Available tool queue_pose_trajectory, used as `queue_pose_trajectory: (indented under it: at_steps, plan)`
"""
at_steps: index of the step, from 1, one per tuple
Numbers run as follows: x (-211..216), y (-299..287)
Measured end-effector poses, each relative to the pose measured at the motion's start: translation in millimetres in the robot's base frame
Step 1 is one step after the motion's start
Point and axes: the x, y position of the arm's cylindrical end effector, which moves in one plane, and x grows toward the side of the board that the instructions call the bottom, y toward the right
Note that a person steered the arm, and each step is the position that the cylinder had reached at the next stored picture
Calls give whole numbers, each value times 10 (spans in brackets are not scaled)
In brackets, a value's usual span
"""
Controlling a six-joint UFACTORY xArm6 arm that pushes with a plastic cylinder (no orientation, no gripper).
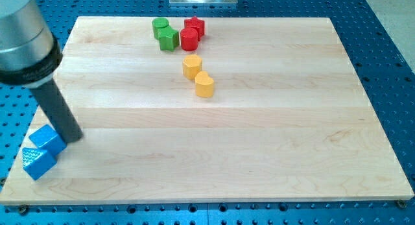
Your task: Drag the yellow blocks towards the bottom left
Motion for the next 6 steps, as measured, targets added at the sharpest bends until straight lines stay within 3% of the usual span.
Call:
queue_pose_trajectory:
  at_steps: [1,2,3,4,5,6]
  plan:
    - [-221,401]
    - [-376,1715]
    - [-892,2844]
    - [-1394,3216]
    - [-1277,2146]
    - [-450,921]
